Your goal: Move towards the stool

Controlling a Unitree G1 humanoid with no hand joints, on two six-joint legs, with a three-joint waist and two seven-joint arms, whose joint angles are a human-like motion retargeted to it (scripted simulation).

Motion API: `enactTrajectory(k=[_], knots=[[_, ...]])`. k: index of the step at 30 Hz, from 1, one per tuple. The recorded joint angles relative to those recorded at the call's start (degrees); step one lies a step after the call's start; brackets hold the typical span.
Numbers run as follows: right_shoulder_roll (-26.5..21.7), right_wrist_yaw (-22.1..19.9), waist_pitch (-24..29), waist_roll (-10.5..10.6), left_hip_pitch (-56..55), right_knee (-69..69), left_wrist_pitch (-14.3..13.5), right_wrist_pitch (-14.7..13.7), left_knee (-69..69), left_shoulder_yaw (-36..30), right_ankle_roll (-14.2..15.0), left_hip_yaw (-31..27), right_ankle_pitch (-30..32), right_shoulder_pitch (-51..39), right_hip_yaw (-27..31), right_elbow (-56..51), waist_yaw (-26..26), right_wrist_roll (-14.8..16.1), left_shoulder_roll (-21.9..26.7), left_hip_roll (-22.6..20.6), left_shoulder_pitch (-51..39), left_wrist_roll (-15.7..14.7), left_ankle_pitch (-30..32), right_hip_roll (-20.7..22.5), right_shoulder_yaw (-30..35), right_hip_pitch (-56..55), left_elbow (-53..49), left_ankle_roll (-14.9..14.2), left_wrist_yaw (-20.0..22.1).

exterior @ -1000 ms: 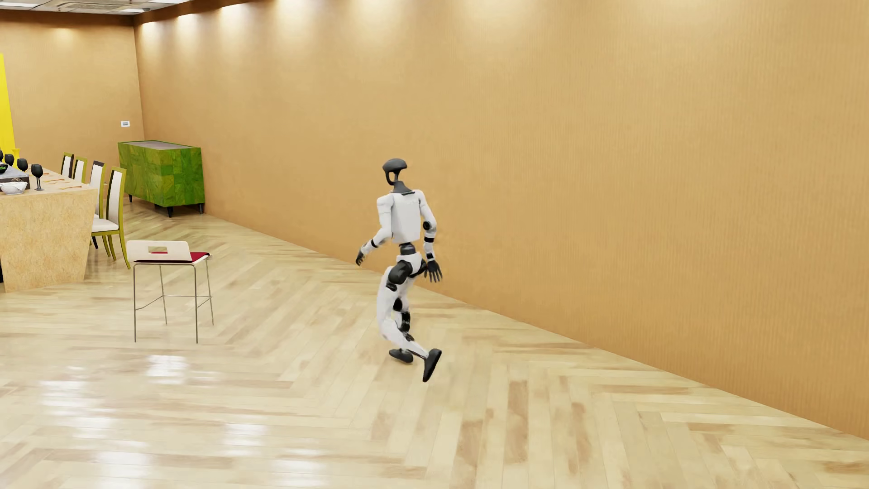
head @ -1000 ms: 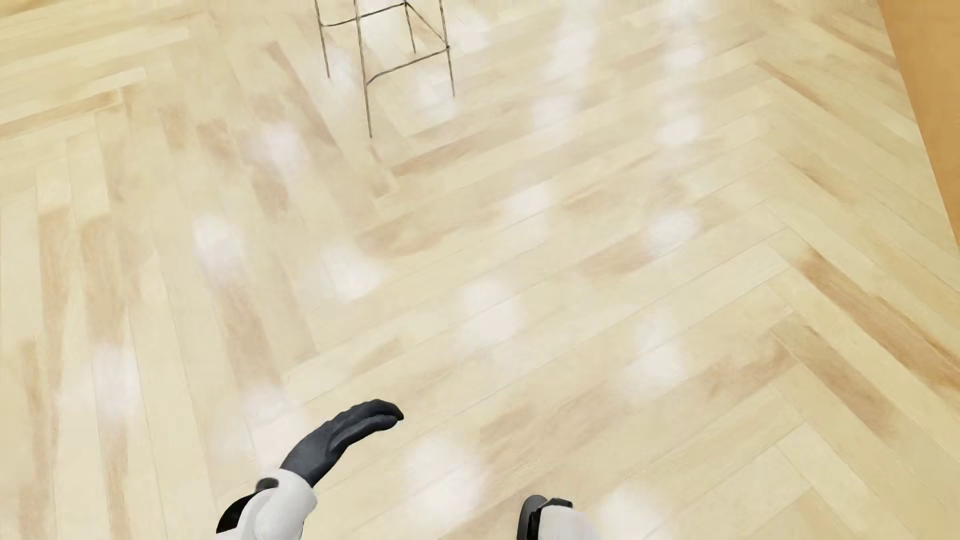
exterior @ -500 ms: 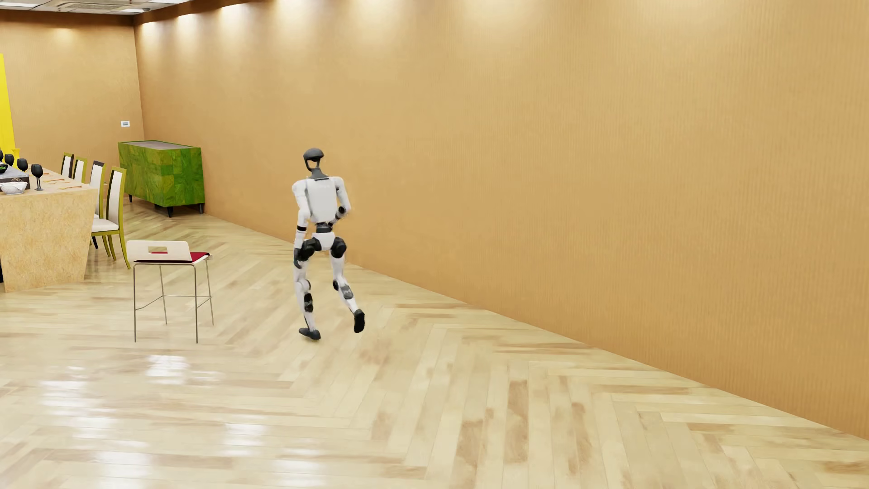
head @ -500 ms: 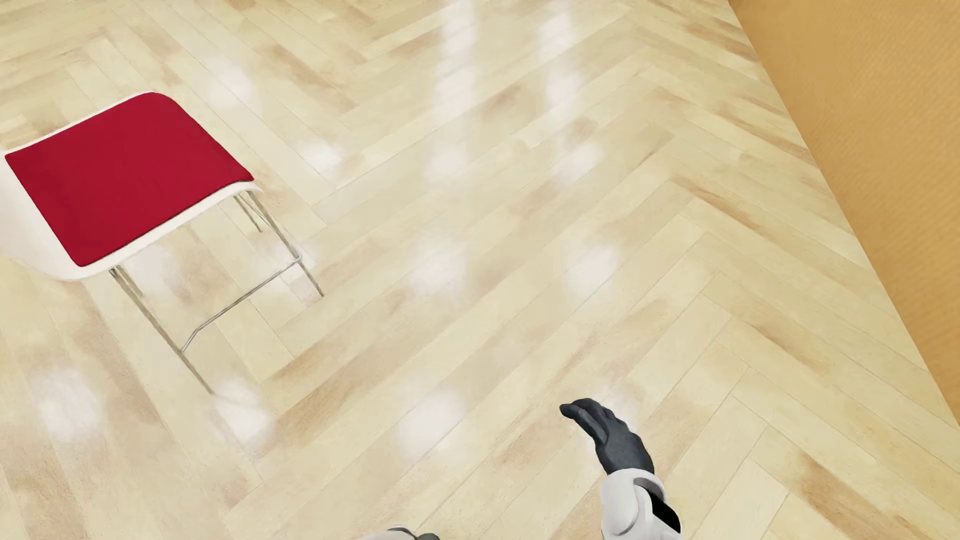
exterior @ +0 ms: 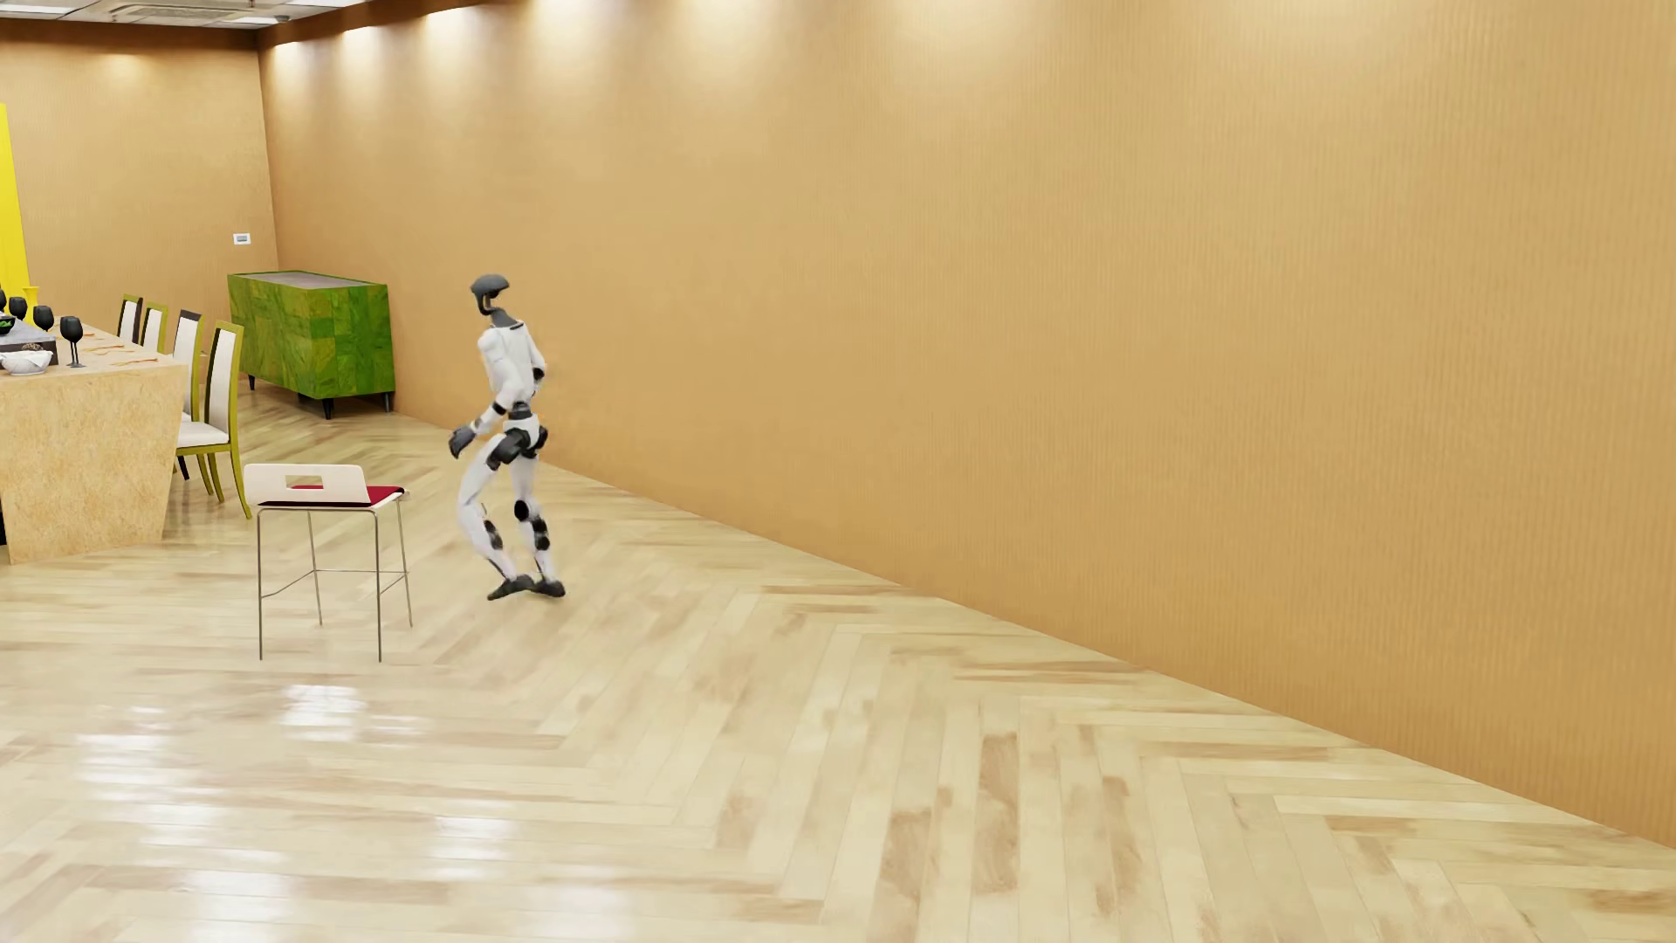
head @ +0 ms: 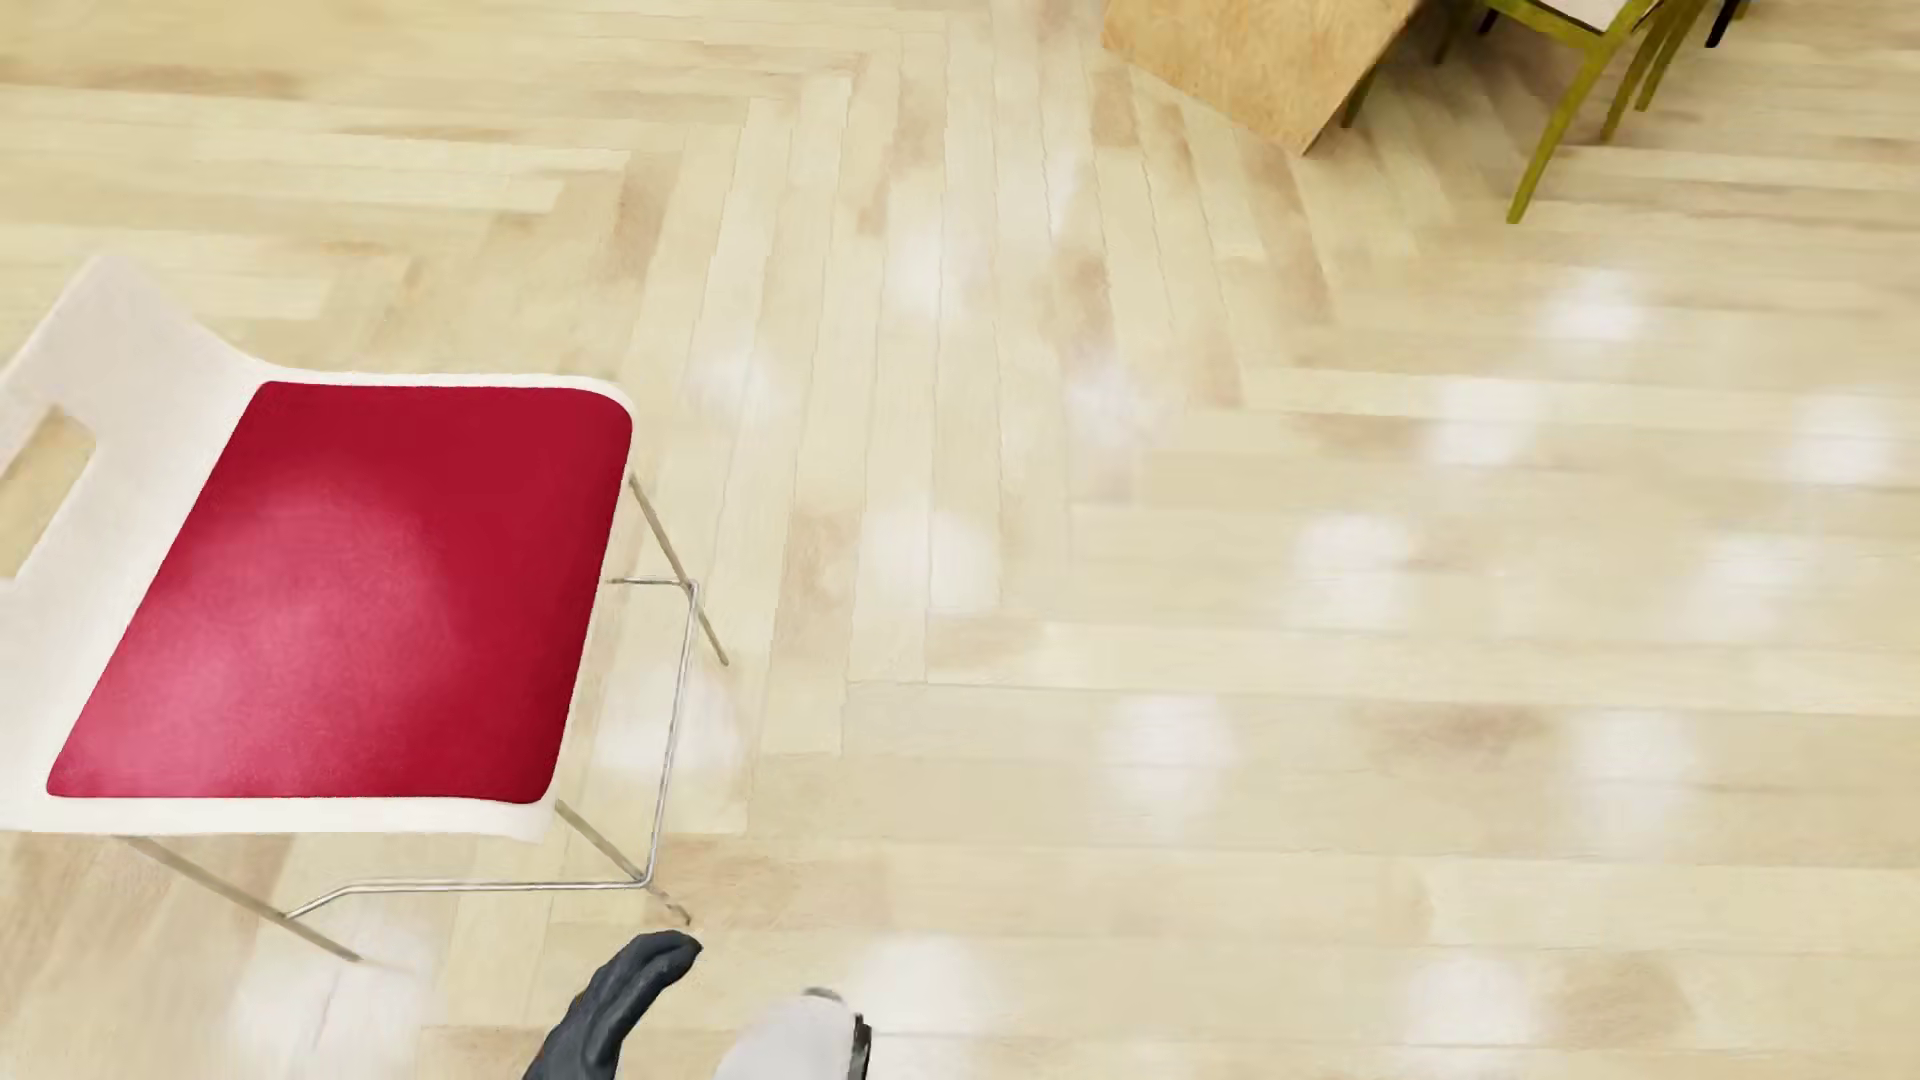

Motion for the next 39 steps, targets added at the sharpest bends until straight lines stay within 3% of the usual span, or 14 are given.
enactTrajectory(k=[2,3,4,6,9,12,14,16,19,23,24,29,33,39], knots=[[-8.5,0.8,-0.2,-0.9,-2.7,-4.0,1.3,-3.4,-25.5,8.9,-1.2,0.2,-4.7,-6.5,-6.7,-2.7,3.7,1.9,1.2,-11.7,4.9,-6.5,8.4,5.6,5.4,9.7,3.4,-10.5,0.7],[-13.1,2.4,-0.5,-1.0,-1.5,-3.3,5.6,-4.1,-39.8,14.9,-1.7,12.1,-4.8,-10.7,-7.8,-5.2,4.9,3.1,0.3,-10.6,6.2,-8.7,20.3,8.4,6.0,12.8,0.8,-10.4,0.6],[-17.0,2.6,-1.1,-0.6,2.4,3.2,8.1,-4.0,-46.4,22.4,1.1,34.2,-3.2,-14.7,-7.3,-7.1,5.9,3.3,-2.5,-5.9,9.6,-11.3,25.8,9.3,6.5,13.3,-2.3,13.4,1.8],[-22.7,-2.7,-0.8,0.1,7.8,36.2,7.1,-2.5,-36.8,37.0,8.3,34.7,14.2,-20.3,-0.6,-9.6,10.9,0.6,-10.0,2.8,15.0,-16.7,-0.4,5.8,5.4,5.1,-5.6,14.8,6.4],[-22.1,-16.1,1.5,0.8,3.1,56.2,5.3,-0.6,-19.9,39.8,-4.1,22.0,8.0,-8.3,6.9,-12.5,11.8,6.7,-11.7,0.5,3.5,-20.2,-8.4,-10.0,-9.7,-14.9,-2.2,14.8,11.3],[-18.1,-5.3,0.9,2.1,4.0,23.1,-1.3,-1.4,-20.3,14.4,-6.9,7.5,8.2,4.5,23.3,-7.7,4.6,6.2,-0.6,-6.9,-2.6,-0.1,-6.5,-10.6,-10.2,-23.7,1.2,14.8,-6.2],[-11.3,-1.8,0.0,3.0,3.5,7.0,-1.9,-1.3,-16.9,0.8,13.9,2.2,14.7,10.8,49.1,-7.4,0.4,2.4,4.5,-7.9,-8.1,10.5,-10.2,-1.5,-13.1,-14.2,-0.7,13.4,-21.4],[-1.8,-3.9,0.0,3.3,0.1,1.5,-0.7,-1.1,-11.6,-5.5,14.4,-5.0,0.8,12.9,34.9,-7.5,-0.8,1.0,5.2,-8.2,-13.7,8.8,-10.9,-3.9,-17.1,-5.0,-2.4,7.3,-23.9],[7.1,-4.7,-0.9,4.5,-0.2,-10.6,4.4,1.8,-15.2,-2.9,14.4,16.1,0.0,4.0,21.5,-0.4,-2.6,-1.7,3.4,7.7,-13.2,7.8,-9.8,-1.6,-15.3,2.2,-1.2,7.3,-14.5],[5.2,-0.1,-2.1,4.9,6.3,-8.6,9.0,-6.2,-8.2,2.7,13.0,25.5,0.7,-7.0,13.1,1.5,-2.6,1.3,3.1,16.8,-11.1,3.7,-12.2,-0.3,-7.4,0.9,7.2,11.9,-14.1],[4.5,-1.9,-2.5,5.1,11.4,-9.1,10.6,-7.1,-12.8,3.4,12.6,28.8,1.0,-7.9,11.6,0.7,-2.4,2.9,3.2,17.9,-10.9,3.2,-11.0,-0.3,-9.0,1.4,10.6,5.1,-13.7],[4.4,-15.9,-2.5,3.2,21.8,2.0,18.4,-5.9,-35.0,2.4,10.3,24.0,3.1,-6.4,3.4,-1.3,-3.1,10.5,1.1,5.0,-14.1,3.5,-13.5,-9.4,-20.4,1.3,29.4,5.5,-11.3],[-2.3,-2.6,-1.7,0.4,26.3,19.6,14.5,-4.7,-41.6,1.8,8.5,19.6,13.1,-7.7,4.6,7.5,-3.8,7.3,1.5,-2.5,-12.2,5.2,-9.3,-20.0,-8.1,-4.6,33.3,6.0,-6.6],[6.5,-11.8,-2.2,-1.6,28.5,2.2,15.4,-7.2,-45.8,10.5,6.8,15.3,4.5,-7.7,12.2,7.4,-3.3,11.2,-0.1,-3.3,-7.1,-0.7,-6.4,-11.9,-12.6,-3.2,29.8,4.4,-8.9]])
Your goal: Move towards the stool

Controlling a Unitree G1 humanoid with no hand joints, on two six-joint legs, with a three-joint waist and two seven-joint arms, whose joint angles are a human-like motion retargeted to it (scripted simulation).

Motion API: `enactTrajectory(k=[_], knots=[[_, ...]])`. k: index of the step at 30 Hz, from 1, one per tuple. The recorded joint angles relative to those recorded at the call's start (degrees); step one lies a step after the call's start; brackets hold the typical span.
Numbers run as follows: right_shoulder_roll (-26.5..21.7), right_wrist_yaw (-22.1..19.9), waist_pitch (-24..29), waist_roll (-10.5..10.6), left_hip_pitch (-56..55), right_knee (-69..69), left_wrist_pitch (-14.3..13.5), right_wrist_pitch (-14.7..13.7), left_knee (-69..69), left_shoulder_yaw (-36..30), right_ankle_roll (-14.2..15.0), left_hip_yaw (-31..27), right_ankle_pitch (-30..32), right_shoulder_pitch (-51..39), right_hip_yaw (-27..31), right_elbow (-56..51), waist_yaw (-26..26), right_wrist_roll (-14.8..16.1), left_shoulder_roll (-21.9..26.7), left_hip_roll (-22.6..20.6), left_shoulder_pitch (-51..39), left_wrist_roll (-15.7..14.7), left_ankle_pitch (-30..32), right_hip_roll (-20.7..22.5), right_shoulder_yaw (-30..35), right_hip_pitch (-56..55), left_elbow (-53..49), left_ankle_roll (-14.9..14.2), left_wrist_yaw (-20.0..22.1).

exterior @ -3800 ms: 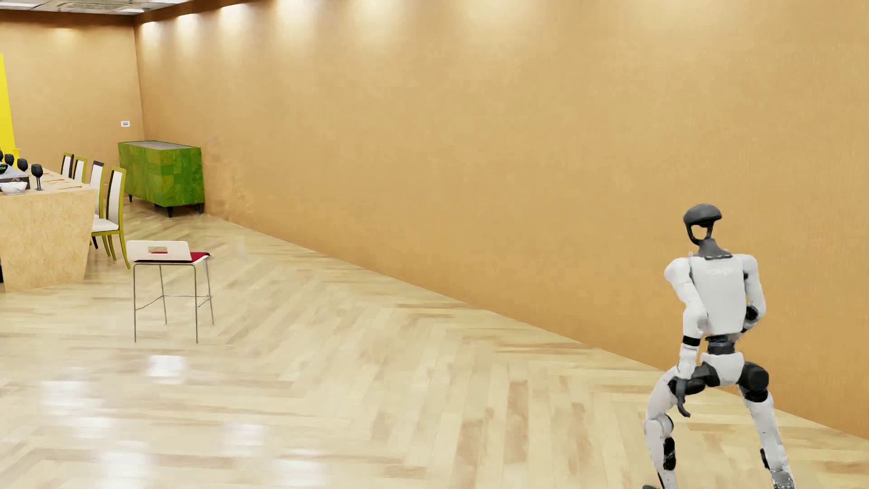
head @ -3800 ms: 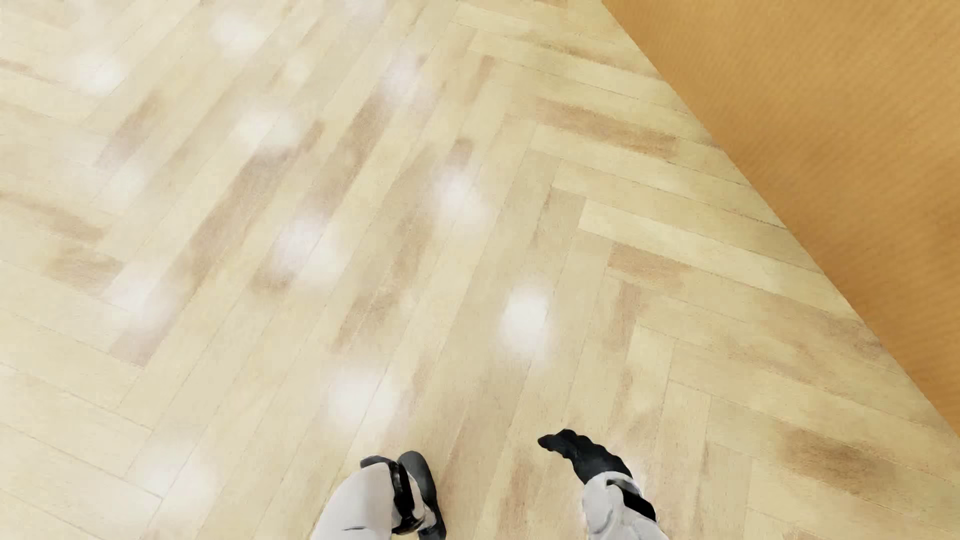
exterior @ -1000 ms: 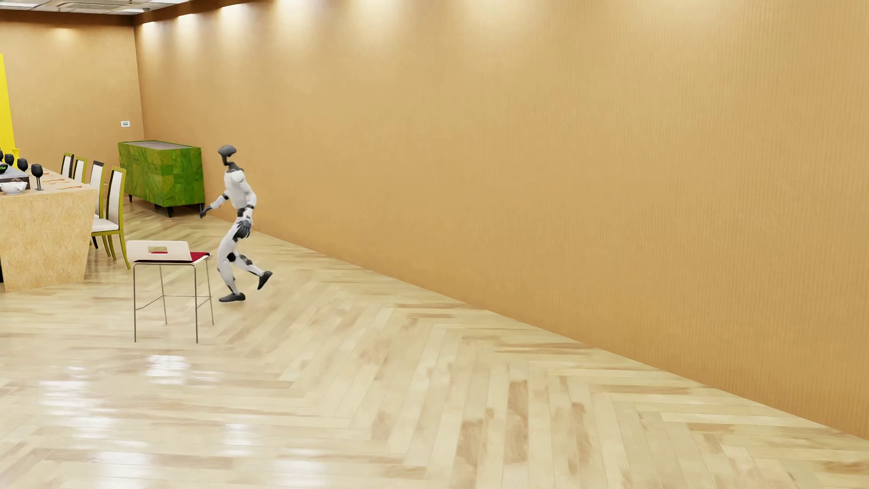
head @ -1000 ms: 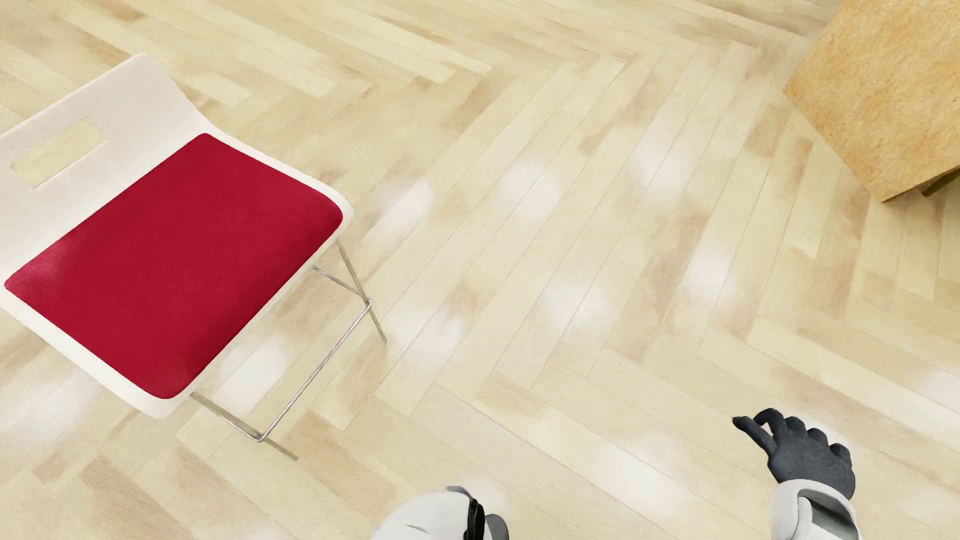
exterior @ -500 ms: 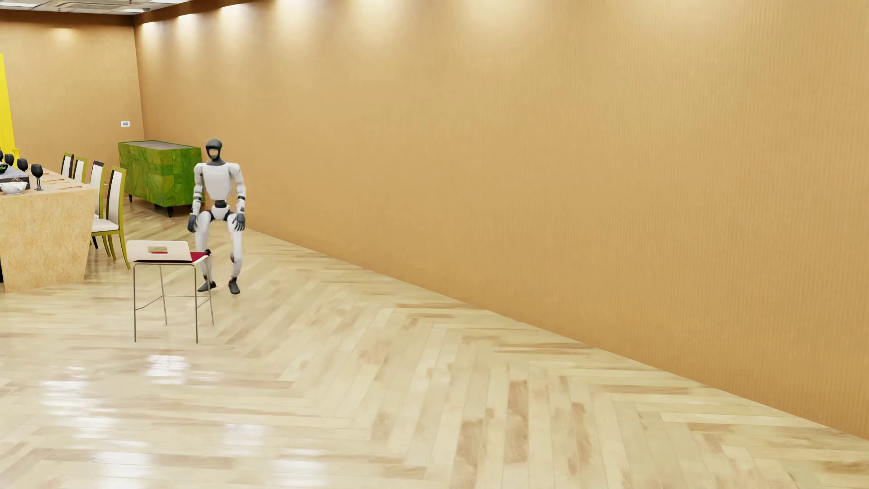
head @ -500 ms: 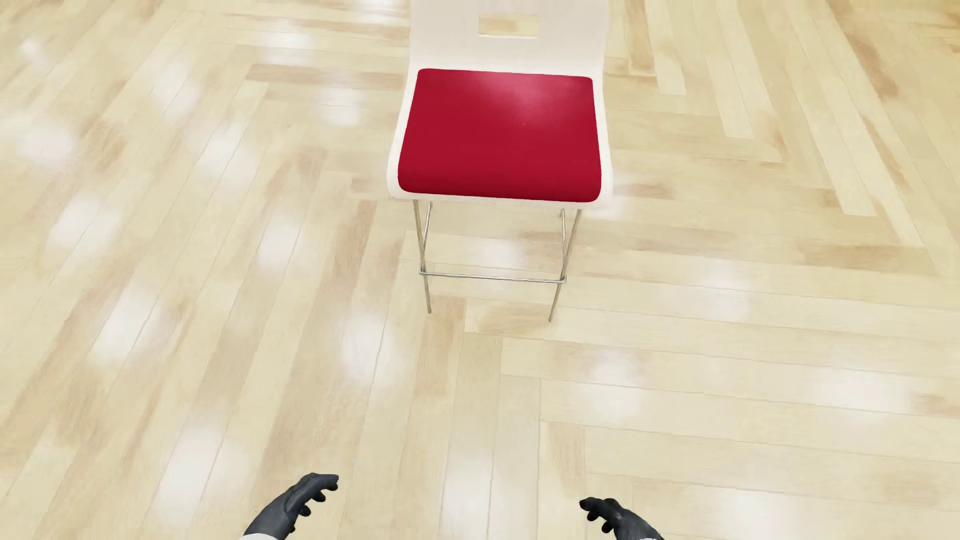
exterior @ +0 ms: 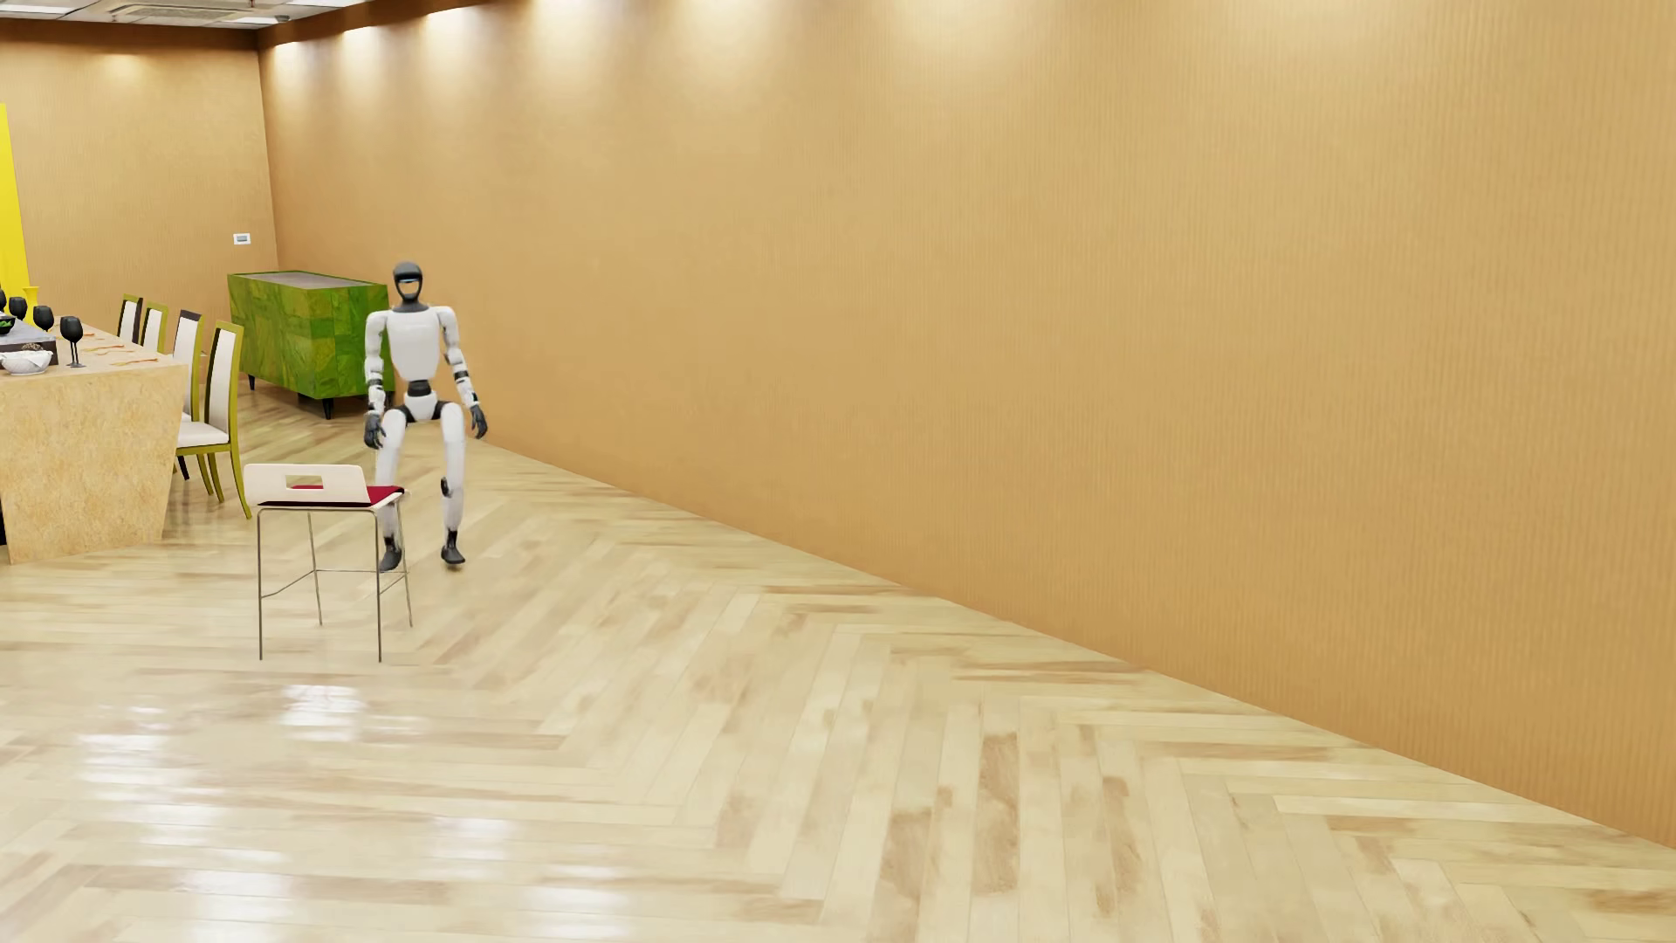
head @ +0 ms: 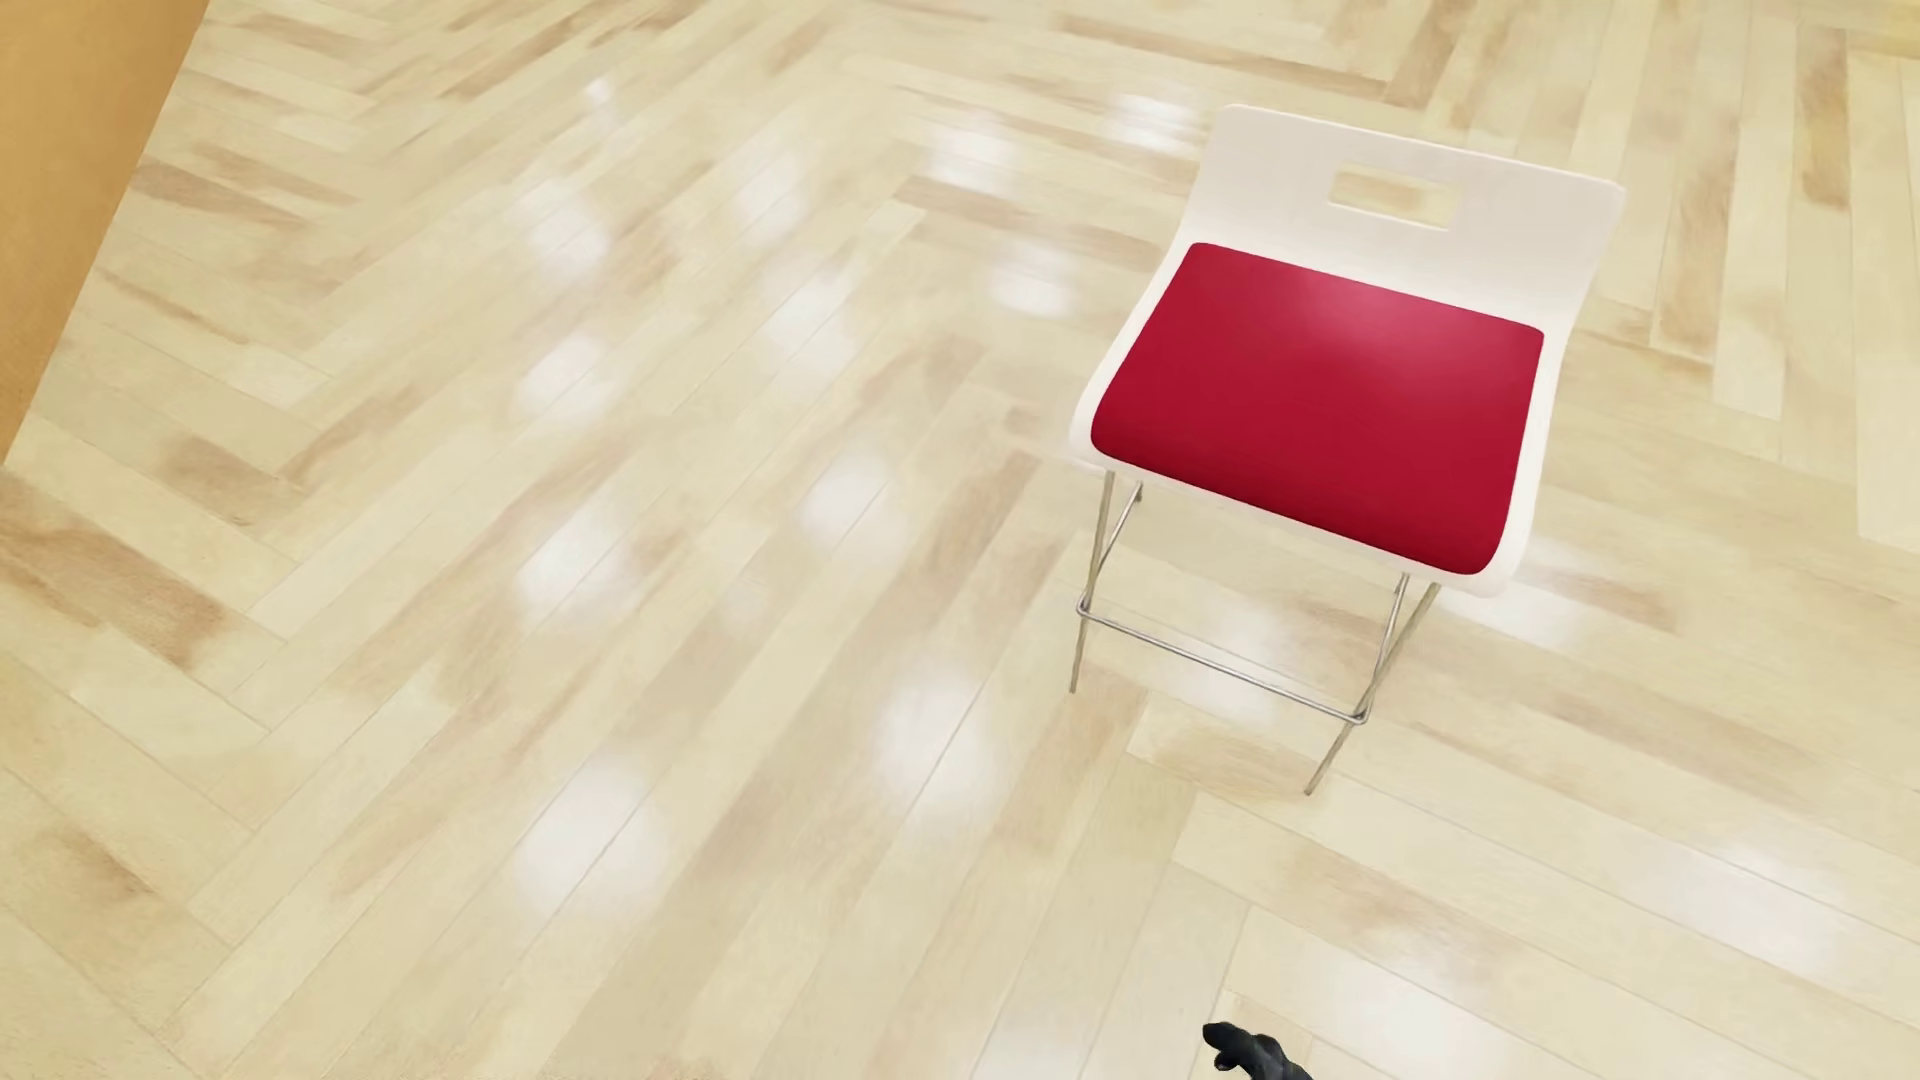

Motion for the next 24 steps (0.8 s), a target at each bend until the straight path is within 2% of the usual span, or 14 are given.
enactTrajectory(k=[3,5,7,8,10,12,14,16,18,21,24], knots=[[1.9,2.2,-0.5,-0.2,-0.6,-12.0,0.8,-0.5,0.5,2.4,-1.9,-0.7,0.1,-4.1,-4.2,0.4,0.2,-4.5,0.1,2.3,1.4,1.8,0.5,4.0,7.8,6.2,-0.7,-1.1,-1.7],[2.3,5.8,-0.7,0.4,-1.1,-16.3,3.0,0.1,1.6,8.7,-2.5,-0.8,2.2,-7.0,-4.7,1.7,0.6,-6.2,-2.3,4.6,1.0,0.2,0.3,7.0,12.5,8.0,-0.2,-1.9,0.4],[1.3,7.7,-0.8,1.0,-1.2,-15.8,3.3,0.0,2.3,13.5,-3.3,0.0,1.9,-9.6,-3.7,2.3,1.3,-6.7,-4.8,6.5,-0.2,-1.4,-0.2,8.7,16.4,7.3,-0.3,-2.5,1.6],[0.6,7.7,-0.8,1.3,-1.1,-15.1,2.7,0.0,2.7,13.5,-3.6,0.4,1.5,-10.6,-3.2,2.9,1.5,-6.3,-5.4,7.3,-0.5,-0.6,-0.5,9.4,17.9,7.0,-0.3,-2.8,1.3],[-0.8,7.4,-0.7,1.7,-1.1,-14.7,1.3,1.4,3.2,10.8,-4.2,0.1,0.8,-11.0,-3.4,4.6,1.4,-4.6,-5.3,8.4,-1.4,3.1,-0.5,10.5,18.5,7.4,0.1,-3.4,-0.7],[-1.9,6.3,-0.8,1.8,-1.1,-14.9,0.3,3.2,3.2,7.7,-4.8,-0.8,0.5,-9.4,-4.5,5.2,0.9,-2.3,-4.6,8.9,-3.0,6.2,-0.2,11.0,16.8,8.1,0.3,-4.1,-4.3],[-2.9,4.6,-0.8,2.0,-1.1,-14.9,-0.5,4.1,3.3,5.9,-5.2,-1.7,0.1,-7.2,-5.3,6.1,0.5,0.2,-3.9,9.2,-4.1,8.4,-0.1,11.4,15.0,8.4,-0.8,-4.5,-5.4],[-3.9,4.7,-0.8,2.2,-1.1,-14.7,-0.5,5.3,3.3,6.3,-5.5,-2.2,-0.3,-5.0,-5.8,8.0,0.1,1.8,-4.3,9.5,-5.2,7.8,-0.1,11.6,14.7,8.6,-1.9,-4.9,-3.8],[-4.8,6.6,-0.9,2.3,-0.9,-14.6,-1.0,6.7,3.0,7.2,-5.8,-2.0,-0.6,-4.3,-5.7,11.2,-0.2,2.3,-4.1,9.8,-5.0,6.3,0.0,11.9,16.1,8.5,-2.7,-5.3,-2.7],[-4.9,7.9,-1.1,2.5,-0.5,-14.6,-1.4,7.7,2.7,7.9,-6.4,-1.6,-1.1,-2.6,-5.3,13.3,-0.5,3.1,-3.0,10.4,-5.1,6.5,-0.5,12.6,17.4,8.4,-2.1,-5.5,-3.0],[-4.9,8.0,-1.0,2.9,-1.0,-13.1,-1.2,7.0,4.6,8.7,-5.8,-1.1,-3.6,-1.3,-3.8,12.5,-0.6,4.4,-2.4,11.1,-5.3,6.6,-3.0,13.2,17.6,7.7,-1.9,-4.3,-4.0]])
